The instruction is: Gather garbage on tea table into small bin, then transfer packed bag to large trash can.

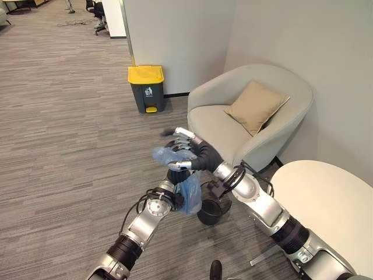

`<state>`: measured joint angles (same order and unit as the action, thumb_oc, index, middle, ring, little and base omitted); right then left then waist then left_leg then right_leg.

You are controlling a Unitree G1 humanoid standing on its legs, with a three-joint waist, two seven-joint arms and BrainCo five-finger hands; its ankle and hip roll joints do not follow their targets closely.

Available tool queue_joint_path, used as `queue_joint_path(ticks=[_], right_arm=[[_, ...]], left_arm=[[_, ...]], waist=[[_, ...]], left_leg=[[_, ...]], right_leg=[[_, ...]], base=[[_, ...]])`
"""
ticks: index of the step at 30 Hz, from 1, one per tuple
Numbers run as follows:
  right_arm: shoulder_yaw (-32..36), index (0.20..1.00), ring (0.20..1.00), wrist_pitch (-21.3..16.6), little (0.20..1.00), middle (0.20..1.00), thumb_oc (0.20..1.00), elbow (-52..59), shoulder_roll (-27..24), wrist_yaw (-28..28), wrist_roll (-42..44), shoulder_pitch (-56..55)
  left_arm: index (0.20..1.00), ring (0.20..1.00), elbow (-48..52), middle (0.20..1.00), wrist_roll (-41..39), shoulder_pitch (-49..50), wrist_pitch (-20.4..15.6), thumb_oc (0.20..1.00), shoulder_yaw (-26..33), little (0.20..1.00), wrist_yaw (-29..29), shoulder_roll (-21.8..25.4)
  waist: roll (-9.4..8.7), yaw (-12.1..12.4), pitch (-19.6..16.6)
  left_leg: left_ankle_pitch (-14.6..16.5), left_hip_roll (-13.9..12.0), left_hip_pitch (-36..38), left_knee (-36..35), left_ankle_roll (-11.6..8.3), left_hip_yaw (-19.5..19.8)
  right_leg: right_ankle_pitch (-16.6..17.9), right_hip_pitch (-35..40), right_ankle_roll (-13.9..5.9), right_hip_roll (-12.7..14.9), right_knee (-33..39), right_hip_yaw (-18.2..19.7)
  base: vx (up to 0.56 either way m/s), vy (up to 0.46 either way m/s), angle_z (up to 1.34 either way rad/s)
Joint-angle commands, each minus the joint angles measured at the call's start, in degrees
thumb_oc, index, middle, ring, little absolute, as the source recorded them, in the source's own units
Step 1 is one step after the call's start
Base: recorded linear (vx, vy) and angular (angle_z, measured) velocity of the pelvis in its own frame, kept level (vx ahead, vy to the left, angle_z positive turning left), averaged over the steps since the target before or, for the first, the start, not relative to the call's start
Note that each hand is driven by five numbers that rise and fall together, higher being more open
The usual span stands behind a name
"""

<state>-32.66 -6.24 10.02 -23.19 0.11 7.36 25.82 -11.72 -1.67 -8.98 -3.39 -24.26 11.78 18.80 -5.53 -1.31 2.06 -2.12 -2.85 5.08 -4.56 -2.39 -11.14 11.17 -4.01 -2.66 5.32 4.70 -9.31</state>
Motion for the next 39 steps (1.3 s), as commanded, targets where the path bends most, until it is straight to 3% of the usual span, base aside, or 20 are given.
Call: queue_joint_path(ticks=[1,4,10,13,17,27,30,31,34,37,39], right_arm=[[4.06,1.0,1.0,-4.58,1.0,1.0,1.0,5.85,0.31,-3.54,-8.78,2.36],[8.11,1.0,1.0,-4.55,1.0,1.0,1.0,8.49,-4.08,-5.45,-14.68,-1.02],[14.5,1.0,1.0,-3.46,1.0,1.0,1.0,6.79,-7.3,-5.02,-15.08,-11.43],[20.67,1.0,1.0,-1.1,1.0,1.0,1.0,-4.73,-6.0,-2.47,-10.64,-24.44],[24.45,1.0,1.0,0.71,1.0,1.0,1.0,-13.52,-5.34,-0.73,-10.6,-30.27],[28.01,1.0,1.0,1.84,1.0,1.0,1.0,-27.92,-3.51,0.13,-8.24,-33.38],[28.6,1.0,1.0,1.84,1.0,1.0,1.0,-29.43,-2.71,-0.28,-7.56,-33.28],[29.36,1.0,1.0,1.58,1.0,1.0,1.0,-30.68,-2.12,-2.01,-6.69,-32.15],[29.46,1.0,1.0,1.58,1.0,1.0,1.0,-31.03,-2.04,-2.29,-6.57,-31.91],[29.1,1.0,1.0,2.0,1.0,1.0,1.0,-32.79,-1.58,-3.76,-6.82,-31.72],[28.69,1.0,1.0,2.42,1.0,1.0,1.0,-33.15,-1.25,-3.99,-7.1,-31.52]], left_arm=[[0.2,0.2,2.73,0.2,-2.25,-3.44,-5.54,0.2,1.72,0.2,0.34,0.66],[0.2,0.2,3.11,0.2,-2.73,0.91,-5.53,0.2,4.85,0.2,0.31,1.84],[0.2,0.2,3.4,0.2,-4.07,7.53,-5.09,0.2,10.47,0.2,-1.03,3.1],[0.2,0.2,1.44,0.2,-6.34,13.83,-4.92,0.2,17.25,0.2,-4.0,4.71],[0.2,0.2,-0.59,0.2,-6.46,17.89,-4.72,0.2,22.04,0.2,-6.61,6.37],[0.2,0.2,-8.25,0.2,-10.1,23.35,-3.89,0.2,29.61,0.2,-8.22,4.73],[0.2,0.2,-9.82,0.2,-10.97,23.7,-3.74,0.2,30.5,0.2,-7.97,3.9],[0.2,0.2,-11.18,0.2,-11.39,21.69,-3.81,0.2,29.91,0.2,-7.29,3.82],[0.2,0.2,-11.29,0.2,-11.33,21.14,-3.79,0.2,29.58,0.2,-7.29,3.8],[0.2,0.2,-11.59,0.2,-10.83,19.16,-3.86,0.2,28.2,0.2,-7.11,3.72],[0.2,0.2,-11.51,0.2,-10.76,18.75,-3.75,0.2,27.57,0.2,-7.37,3.93]], waist=[[0.6,-0.51,0.32],[0.82,-0.75,0.17],[1.23,-1.18,0.25],[1.81,-1.42,0.75],[2.07,-1.37,1.22],[2.23,0.11,3.18],[2.0,0.9,4.78],[1.51,2.15,7.44],[1.44,2.15,7.65],[1.38,1.56,8.22],[1.59,1.28,8.11]], left_leg=[[3.86,0.56,-1.18,-0.44,-0.02,2.41],[3.86,0.58,-1.06,-0.44,0.01,2.33],[3.76,0.56,-1.01,-0.44,0.03,2.25],[3.5,0.61,-1.06,-0.44,-0.1,2.26],[3.31,0.55,-1.13,-0.44,-0.27,2.49],[2.65,0.48,-1.5,0.03,-0.56,4.13],[2.5,0.56,-3.58,1.72,-0.72,5.07],[2.31,0.66,-9.01,6.26,-1.43,5.44],[2.54,0.59,-10.85,7.9,-1.57,5.31],[4.02,-2.15,-13.06,11.88,-1.19,-4.38],[5.98,-3.47,-12.34,12.66,-1.26,-6.68]], right_leg=[[-11.49,7.5,-4.46,-0.3,-0.15,0.09],[-11.51,7.72,-4.57,-0.31,-0.11,0.05],[-11.6,7.78,-4.62,-0.32,-0.19,0.03],[-11.71,7.66,-4.48,-0.34,-0.36,-0.23],[-12.13,7.59,-4.33,-0.42,-0.73,-0.53],[-13.53,7.67,-3.49,-0.76,-1.68,-1.58],[-13.72,7.02,-3.25,-0.57,-1.87,-2.57],[-13.41,5.4,-3.13,0.75,-2.35,-5.38],[-13.34,4.75,-3.08,1.16,-2.49,-6.49],[-13.19,3.6,-3.27,3.22,-3.17,-12.37],[-14.15,3.96,-3.6,3.64,-3.95,-13.97]], base=[[0.0,0.0,0.0],[0.0,0.0,0.0],[0.0,0.0,0.0],[-0.01,-0.026,-0.01],[-0.01,-0.025,0.0],[-0.02,-0.033,0.07],[-0.12,-0.031,0.2],[-0.21,-0.02,0.55],[-0.1,-0.002,0.91],[-0.05,0.071,0.41],[0.1,0.108,1.25]])
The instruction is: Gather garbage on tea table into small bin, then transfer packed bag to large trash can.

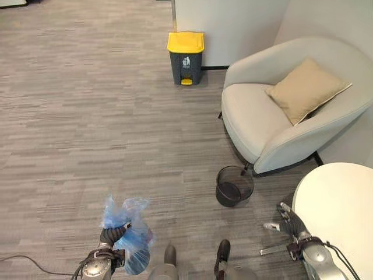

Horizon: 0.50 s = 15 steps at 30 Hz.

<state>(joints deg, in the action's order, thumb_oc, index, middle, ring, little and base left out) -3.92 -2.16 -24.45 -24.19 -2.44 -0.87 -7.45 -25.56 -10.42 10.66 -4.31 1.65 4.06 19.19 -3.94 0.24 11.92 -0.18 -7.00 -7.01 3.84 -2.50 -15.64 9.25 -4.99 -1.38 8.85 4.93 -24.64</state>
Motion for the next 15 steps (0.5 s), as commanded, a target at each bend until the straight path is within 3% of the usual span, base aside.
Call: queue_joint_path(ticks=[1,5,6,10,15], right_arm=[[-0.44,1.0,1.0,-1.56,1.0,1.0,1.0,0.87,-0.13,-1.48,1.07,1.94],[-2.2,1.0,1.0,-1.21,1.0,1.0,1.0,0.1,2.22,-1.96,0.9,3.98],[-2.43,1.0,1.0,-1.35,1.0,1.0,1.0,0.26,3.08,-2.12,1.23,4.21],[-2.49,1.0,1.0,-1.63,1.0,1.0,1.0,0.57,3.54,-2.3,2.05,4.39],[-2.81,1.0,1.0,-1.7,1.0,1.0,1.0,0.99,2.78,-2.22,1.95,4.43]], left_arm=[[0.2,0.2,2.15,0.2,-1.84,-0.96,-2.85,0.2,1.34,0.2,0.26,3.55],[0.2,0.2,1.33,0.2,-0.4,-2.31,-2.61,0.2,0.28,0.2,0.25,5.29],[0.2,0.2,1.35,0.2,0.08,-3.14,-2.66,0.2,-0.1,0.2,0.58,6.21],[0.2,0.2,1.94,0.2,-0.04,-4.28,-2.79,0.2,-0.62,0.2,0.59,7.14],[0.2,0.2,1.54,0.2,0.71,-4.63,-2.58,0.2,-1.36,0.2,0.1,6.98]], waist=[[0.03,-0.31,-1.75],[-1.18,0.53,-1.21],[-1.7,0.49,-0.72],[-1.13,-1.4,0.6],[-0.43,-2.79,1.73]], left_leg=[[4.37,0.92,-0.13,4.21,-0.88,-1.96],[6.97,3.12,-0.92,5.18,1.42,-0.23],[7.77,4.17,-0.42,4.97,2.02,0.51],[7.73,6.27,1.56,2.93,3.82,2.86],[10.52,8.28,7.03,0.92,4.8,5.57]], right_leg=[[-12.33,5.17,-5.06,0.29,-4.44,1.14],[-13.73,4.11,-6.06,3.38,-10.53,2.06],[-13.68,2.43,-6.42,4.01,-14.3,3.92],[-11.78,-5.76,-5.54,0.13,-19.38,11.79],[-8.75,-11.1,-5.92,-1.07,-16.99,12.51]], base=[[0.15,0.282,0.97],[0.14,0.283,0.26],[0.15,0.21,0.05],[0.14,0.158,0.28],[0.29,0.067,0.27]])
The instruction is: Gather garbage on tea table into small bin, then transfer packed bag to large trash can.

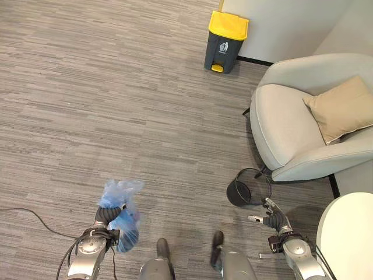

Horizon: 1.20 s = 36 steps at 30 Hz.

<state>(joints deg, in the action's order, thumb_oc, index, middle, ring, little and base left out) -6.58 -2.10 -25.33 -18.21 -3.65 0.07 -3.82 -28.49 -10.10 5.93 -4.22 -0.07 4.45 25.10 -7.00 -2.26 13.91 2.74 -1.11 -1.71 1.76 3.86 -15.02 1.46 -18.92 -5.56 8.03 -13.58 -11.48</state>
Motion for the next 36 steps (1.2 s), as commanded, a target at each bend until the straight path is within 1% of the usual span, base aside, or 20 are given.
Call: queue_joint_path(ticks=[1,3,5,7,8,9,10,13,14,15,16,17,19,20,21,24,25,28,32,36], right_arm=[[-0.26,1.0,1.0,-1.76,1.0,1.0,1.0,2.02,-3.28,-0.99,0.86,0.59],[-0.16,1.0,1.0,-1.65,1.0,1.0,1.0,2.27,-3.32,-0.87,0.75,0.09],[-0.1,1.0,1.0,-1.5,1.0,1.0,1.0,2.74,-3.41,-0.68,0.35,-0.55],[0.11,1.0,1.0,-1.78,1.0,1.0,1.0,3.17,-3.33,-0.44,0.29,-1.76],[0.3,1.0,1.0,-1.85,1.0,1.0,1.0,3.16,-3.72,-0.5,0.18,-2.16],[0.3,1.0,1.0,-1.88,1.0,1.0,1.0,3.16,-3.81,-0.47,0.16,-2.2],[0.59,1.0,1.0,-2.03,1.0,1.0,1.0,3.18,-4.19,-0.36,0.3,-2.67],[1.49,1.0,1.0,-2.25,1.0,1.0,1.0,2.53,-5.09,-0.84,1.18,-2.86],[1.71,1.0,1.0,-2.18,1.0,1.0,1.0,2.31,-5.26,-1.01,1.29,-2.96],[1.74,1.0,1.0,-2.17,1.0,1.0,1.0,2.16,-5.67,-1.23,1.57,-2.78],[1.67,1.0,1.0,-2.14,1.0,1.0,1.0,1.85,-5.9,-1.46,1.87,-2.27],[1.66,1.0,1.0,-2.14,1.0,1.0,1.0,1.85,-5.89,-1.46,1.87,-2.26],[1.81,1.0,1.0,-2.19,1.0,1.0,1.0,1.76,-6.26,-1.78,2.2,-1.87],[1.9,1.0,1.0,-2.44,1.0,1.0,1.0,1.37,-6.65,-2.05,2.54,-1.45],[1.79,1.0,1.0,-2.39,1.0,1.0,1.0,0.88,-6.6,-2.22,2.55,-1.14],[1.41,1.0,1.0,-2.23,1.0,1.0,1.0,-0.24,-5.6,-2.67,2.68,-0.95],[1.31,1.0,1.0,-2.2,1.0,1.0,1.0,-0.47,-5.46,-2.74,2.53,-0.95],[1.24,1.0,1.0,-2.06,1.0,1.0,1.0,-0.62,-5.01,-2.23,1.38,-1.39],[0.76,1.0,1.0,-1.7,1.0,1.0,1.0,-0.45,-3.56,-1.5,1.01,-0.74],[-0.07,1.0,1.0,-1.57,1.0,1.0,1.0,-0.49,-2.83,-1.1,1.08,1.35]], left_arm=[[0.2,0.2,4.06,0.2,0.57,0.13,-2.69,0.2,0.4,0.2,-0.27,0.79],[0.2,0.2,3.89,0.2,0.81,0.2,-2.63,0.2,0.35,0.2,-0.3,0.2],[0.2,0.2,4.2,0.2,1.04,0.64,-2.57,0.2,0.12,0.2,-0.48,-0.24],[0.2,0.2,4.41,0.2,1.73,1.41,-2.68,0.2,-0.06,0.2,-0.89,-0.55],[0.2,0.2,4.83,0.2,1.74,2.04,-2.7,0.2,-0.22,0.2,-1.08,-0.58],[0.2,0.2,4.99,0.2,1.8,2.33,-2.72,0.2,-0.23,0.2,-1.2,-0.68],[0.2,0.2,5.22,0.2,1.61,2.74,-2.64,0.2,-0.31,0.2,-1.61,-0.83],[0.2,0.2,5.33,0.2,0.72,2.37,-2.71,0.2,-0.72,0.2,-1.91,-1.06],[0.2,0.2,5.24,0.2,0.39,2.1,-2.74,0.2,-0.91,0.2,-1.82,-1.18],[0.2,0.2,5.2,0.2,-0.02,1.57,-2.83,0.2,-1.15,0.2,-1.77,-1.34],[0.2,0.2,5.03,0.2,-0.33,0.81,-2.94,0.2,-1.53,0.2,-1.67,-1.46],[0.2,0.2,5.02,0.2,-0.33,0.81,-2.95,0.2,-1.53,0.2,-1.67,-1.45],[0.2,0.2,5.1,0.2,-0.4,0.32,-2.97,0.2,-2.06,0.2,-1.66,-1.55],[0.2,0.2,5.44,0.2,-0.39,0.1,-3.1,0.2,-2.28,0.2,-1.65,-1.4],[0.2,0.2,5.4,0.2,-0.3,-0.01,-3.1,0.2,-2.35,0.2,-1.61,-1.31],[0.2,0.2,5.83,0.2,-0.37,0.64,-2.89,0.2,-2.16,0.2,-1.56,-1.49],[0.2,0.2,5.86,0.2,-0.32,0.88,-2.83,0.2,-2.08,0.2,-1.55,-1.53],[0.2,0.2,6.42,0.2,-0.01,2.57,-2.54,0.2,-1.51,0.2,-2.25,-1.42],[0.2,0.2,6.51,0.2,-0.41,2.9,-2.4,0.2,-0.9,0.2,-2.29,-0.97],[0.2,0.2,6.95,0.2,-0.96,2.1,-2.49,0.2,-0.11,0.2,-1.28,0.03]], waist=[[2.99,-0.45,-0.26],[2.57,-1.17,-0.29],[3.33,-1.81,-0.2],[3.12,-2.64,-2.11],[3.81,-2.91,-2.53],[3.99,-3.16,-2.98],[4.77,-3.59,-3.81],[5.13,-4.34,-4.33],[4.83,-4.53,-4.47],[4.73,-4.34,-4.06],[4.11,-4.18,-3.76],[4.08,-4.21,-3.8],[3.47,-3.64,-3.32],[2.66,-2.79,-2.71],[2.45,-1.76,-2.13],[3.15,0.94,-1.43],[3.12,1.39,-1.39],[2.84,1.91,-2.38],[1.46,2.67,-3.48],[0.95,3.22,-3.27]], left_leg=[[9.48,3.03,4.13,2.58,-1.65,6.29],[9.93,3.85,5.47,2.67,-2.0,7.23],[11.26,3.36,7.74,2.45,-2.7,8.64],[12.27,3.24,9.73,2.23,-3.92,9.82],[12.66,2.16,10.23,2.89,-4.56,9.78],[11.43,1.57,9.96,3.89,-5.34,9.87],[8.73,-0.68,9.63,6.68,-7.36,9.47],[2.94,-3.38,6.29,15.55,-9.3,9.05],[1.28,-3.88,4.94,17.74,-9.23,8.66],[1.49,-4.29,3.59,19.33,-8.59,8.19],[2.31,-3.51,1.22,19.76,-7.66,8.15],[2.27,-3.47,1.17,19.73,-7.65,8.17],[5.22,-2.34,-2.47,18.1,-6.43,7.82],[6.1,-1.04,-6.74,15.69,-6.09,8.17],[2.15,-0.07,-10.97,12.62,-6.65,8.98],[-5.89,1.2,-16.14,6.0,-7.98,10.6],[-6.56,1.33,-16.72,5.74,-8.01,10.53],[-4.85,1.28,-14.73,5.43,-6.85,10.63],[-1.85,1.53,-14.18,8.49,-5.13,9.13],[1.65,2.24,-11.9,9.19,-2.49,7.58]], right_leg=[[-0.02,0.98,-2.71,-0.35,3.72,-1.19],[2.18,-0.19,-3.08,0.17,7.06,-2.24],[3.15,-1.47,-3.72,0.16,7.76,-2.68],[3.61,0.17,-3.05,0.63,8.71,-1.82],[3.23,0.78,-2.66,0.16,8.04,-1.76],[3.16,1.08,-2.34,0.06,7.99,-1.8],[2.03,2.61,-1.45,-1.33,7.91,-1.82],[-0.14,5.93,0.83,-3.86,9.13,-1.06],[-0.9,6.74,1.56,-4.1,9.56,-0.79],[-1.88,7.96,2.08,-4.47,9.92,-0.47],[-2.29,8.75,2.22,-4.17,10.44,0.02],[-2.28,8.7,2.22,-4.13,10.44,0.01],[-3.22,10.73,2.04,-4.07,11.16,0.79],[-3.9,12.45,1.78,-3.74,11.79,1.58],[-4.37,13.91,1.92,-4.28,12.41,2.25],[-6.55,18.04,2.28,-6.78,13.01,4.51],[-7.08,19.02,2.32,-7.07,12.98,5.34],[-8.75,21.54,1.86,-6.62,12.72,7.15],[-9.47,22.37,0.46,-3.96,10.51,9.0],[-7.83,18.1,-1.86,-2.41,0.04,10.07]], base=[[0.47,0.004,0.49],[0.43,-0.082,0.44],[0.39,-0.142,0.71],[0.43,-0.203,0.44],[0.35,-0.206,0.36],[0.41,-0.306,0.26],[0.37,-0.319,0.17],[0.27,-0.24,0.12],[0.24,-0.166,-0.09],[0.2,-0.141,-0.29],[0.13,-0.079,-0.21],[0.14,-0.071,-0.12],[0.23,-0.06,-0.14],[0.34,-0.04,0.01],[0.35,-0.025,0.04],[0.35,0.039,-0.52],[0.4,0.104,-0.65],[0.35,0.146,-0.59],[0.32,0.183,-0.58],[0.21,0.145,-0.44]])
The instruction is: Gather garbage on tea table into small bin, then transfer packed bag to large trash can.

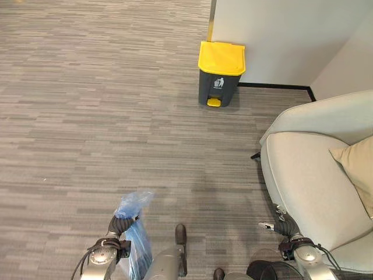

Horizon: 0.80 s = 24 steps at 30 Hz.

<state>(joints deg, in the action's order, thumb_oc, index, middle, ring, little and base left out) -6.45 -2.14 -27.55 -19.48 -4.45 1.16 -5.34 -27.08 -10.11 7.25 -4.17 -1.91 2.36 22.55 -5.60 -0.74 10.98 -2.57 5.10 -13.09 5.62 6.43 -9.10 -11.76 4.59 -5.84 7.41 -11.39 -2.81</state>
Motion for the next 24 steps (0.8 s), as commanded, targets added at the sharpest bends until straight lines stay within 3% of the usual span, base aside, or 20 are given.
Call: queue_joint_path(ticks=[1,3,5,6,8,10,14,16,17,18,19,20,21,22,23,24], right_arm=[[-0.16,1.0,1.0,-1.71,1.0,1.0,1.0,1.8,-1.51,-0.45,0.04,3.19],[-0.61,1.0,1.0,-1.43,1.0,1.0,1.0,2.25,-1.05,-0.13,0.19,3.8],[-0.82,1.0,1.0,-1.51,1.0,1.0,1.0,2.3,-1.11,-0.15,0.4,4.03],[-0.91,1.0,1.0,-1.31,1.0,1.0,1.0,2.5,-1.44,-0.19,0.49,4.41],[-1.01,1.0,1.0,-1.2,1.0,1.0,1.0,2.45,-1.65,-0.16,0.48,4.32],[-0.91,1.0,1.0,-0.94,1.0,1.0,1.0,2.26,-1.76,-0.14,0.18,3.82],[-0.18,1.0,1.0,-0.9,1.0,1.0,1.0,2.8,-1.64,0.19,0.44,1.79],[-0.23,1.0,1.0,-1.06,1.0,1.0,1.0,2.51,-1.69,0.14,0.45,1.7],[0.19,1.0,1.0,-0.92,1.0,1.0,1.0,2.17,-2.02,0.07,0.17,1.22],[0.17,1.0,1.0,-0.92,1.0,1.0,1.0,2.18,-2.04,0.07,0.17,1.18],[0.39,1.0,1.0,-1.51,1.0,1.0,1.0,1.88,-2.19,-0.13,0.61,1.09],[0.6,1.0,1.0,-1.32,1.0,1.0,1.0,1.9,-2.39,-0.03,0.68,0.92],[1.0,1.0,1.0,-1.45,1.0,1.0,1.0,1.4,-3.09,-0.39,1.21,0.95],[1.04,1.0,1.0,-1.3,1.0,1.0,1.0,1.05,-3.32,-0.57,1.18,1.0],[1.05,1.0,1.0,-1.31,1.0,1.0,1.0,1.03,-3.32,-0.57,1.19,1.02],[1.16,1.0,1.0,-1.16,1.0,1.0,1.0,0.67,-3.83,-0.79,1.8,1.28]], left_arm=[[0.2,0.2,5.4,0.2,-0.88,0.47,-2.59,0.2,1.84,0.2,1.03,2.77],[0.2,0.2,5.36,0.2,-1.0,0.15,-2.55,0.2,1.97,0.2,1.49,2.92],[0.2,0.2,5.41,0.2,-1.17,0.16,-2.66,0.2,2.0,0.2,1.6,3.05],[0.2,0.2,5.18,0.2,-1.52,0.07,-2.66,0.2,1.98,0.2,1.52,3.1],[0.2,0.2,4.84,0.2,-1.53,0.06,-2.78,0.2,1.8,0.2,1.64,2.83],[0.2,0.2,3.82,0.2,-1.57,-0.13,-2.81,0.2,1.92,0.2,1.66,2.22],[0.2,0.2,4.31,0.2,-0.67,0.43,-2.96,0.2,1.62,0.2,1.15,1.73],[0.2,0.2,4.22,0.2,-0.69,0.43,-2.95,0.2,1.5,0.2,1.23,1.7],[0.2,0.2,4.46,0.2,-0.83,1.2,-2.8,0.2,1.43,0.2,0.88,1.13],[0.2,0.2,4.51,0.2,-0.83,1.26,-2.78,0.2,1.44,0.2,0.88,1.11],[0.2,0.2,4.27,0.2,-0.77,1.13,-2.65,0.2,1.46,0.2,0.82,0.89],[0.2,0.2,4.38,0.2,-0.92,1.47,-2.58,0.2,1.42,0.2,0.57,0.81],[0.2,0.2,4.06,0.2,-1.27,1.7,-2.46,0.2,1.6,0.2,0.48,0.34],[0.2,0.2,3.66,0.2,-1.54,1.55,-2.34,0.2,1.55,0.2,0.68,0.17],[0.2,0.2,3.64,0.2,-1.54,1.53,-2.35,0.2,1.55,0.2,0.68,0.17],[0.2,0.2,2.96,0.2,-1.98,1.16,-2.23,0.2,1.54,0.2,0.93,-0.09]], waist=[[-0.36,1.65,-0.41],[0.39,1.0,0.18],[0.77,0.72,0.54],[1.12,0.04,1.1],[1.27,-0.63,1.5],[1.42,-1.85,2.27],[1.15,-3.26,0.94],[1.49,-3.51,0.49],[2.34,-3.85,-0.49],[2.37,-4.01,-0.61],[3.01,-4.12,-1.07],[2.86,-4.37,-1.65],[2.91,-4.28,-2.19],[2.65,-4.26,-2.23],[2.69,-4.3,-2.21],[2.02,-3.5,-1.68]], left_leg=[[7.47,-3.7,0.17,4.96,-4.65,1.4],[8.94,-3.48,3.8,3.49,-3.91,1.13],[9.5,-3.52,4.94,3.12,-3.96,1.07],[10.94,-3.34,7.48,2.44,-3.92,1.06],[12.28,-2.75,10.1,1.86,-4.07,1.48],[14.88,-2.12,15.01,1.23,-4.97,2.99],[17.75,-2.47,20.63,0.03,-6.83,5.65],[16.85,-3.34,21.25,0.55,-7.67,5.93],[14.21,-5.67,21.38,3.06,-9.77,5.79],[14.22,-5.71,21.21,3.16,-9.82,5.94],[11.44,-7.5,20.85,5.7,-11.44,5.39],[9.8,-8.17,19.83,7.63,-11.76,5.21],[6.0,-9.68,18.23,12.67,-12.29,4.71],[4.87,-10.15,17.08,14.48,-12.07,4.3],[4.97,-10.2,16.95,14.71,-12.1,4.37],[7.54,-9.85,13.74,14.82,-10.39,3.52]], right_leg=[[6.68,-6.66,-2.13,-1.62,-3.71,1.45],[8.84,-12.43,-1.87,-1.31,-6.38,-0.51],[8.88,-13.93,-1.65,-0.87,-5.48,-1.97],[10.06,-16.51,-1.5,-0.21,-2.56,-4.41],[11.75,-17.97,-1.85,0.05,1.4,-5.76],[15.23,-21.57,-3.14,0.84,8.27,-8.64],[17.64,-21.89,-3.5,1.57,9.41,-8.77],[17.94,-21.61,-2.97,1.3,8.5,-8.56],[17.29,-20.43,-1.9,0.73,7.71,-9.6],[17.29,-20.46,-1.87,0.74,7.76,-9.74],[16.71,-19.19,-1.09,-0.29,7.83,-10.45],[16.25,-18.42,-0.54,-0.47,8.19,-10.83],[14.58,-15.75,0.91,-1.92,9.28,-11.13],[13.72,-14.71,1.49,-2.05,9.59,-11.19],[13.71,-14.7,1.52,-2.09,9.6,-11.26],[11.79,-12.17,2.0,-2.54,10.13,-10.53]], base=[[0.2,0.126,-0.29],[0.29,0.136,-0.12],[0.25,0.07,-0.24],[0.39,0.028,-0.13],[0.4,0.002,-0.07],[0.51,-0.1,0.01],[0.51,-0.2,0.47],[0.32,-0.177,0.82],[0.23,-0.152,0.55],[0.36,-0.25,0.33],[0.2,-0.164,0.24],[0.41,-0.311,0.1],[0.34,-0.263,-0.04],[0.27,-0.201,-0.09],[0.24,-0.14,-0.1],[0.27,-0.12,-0.11]])
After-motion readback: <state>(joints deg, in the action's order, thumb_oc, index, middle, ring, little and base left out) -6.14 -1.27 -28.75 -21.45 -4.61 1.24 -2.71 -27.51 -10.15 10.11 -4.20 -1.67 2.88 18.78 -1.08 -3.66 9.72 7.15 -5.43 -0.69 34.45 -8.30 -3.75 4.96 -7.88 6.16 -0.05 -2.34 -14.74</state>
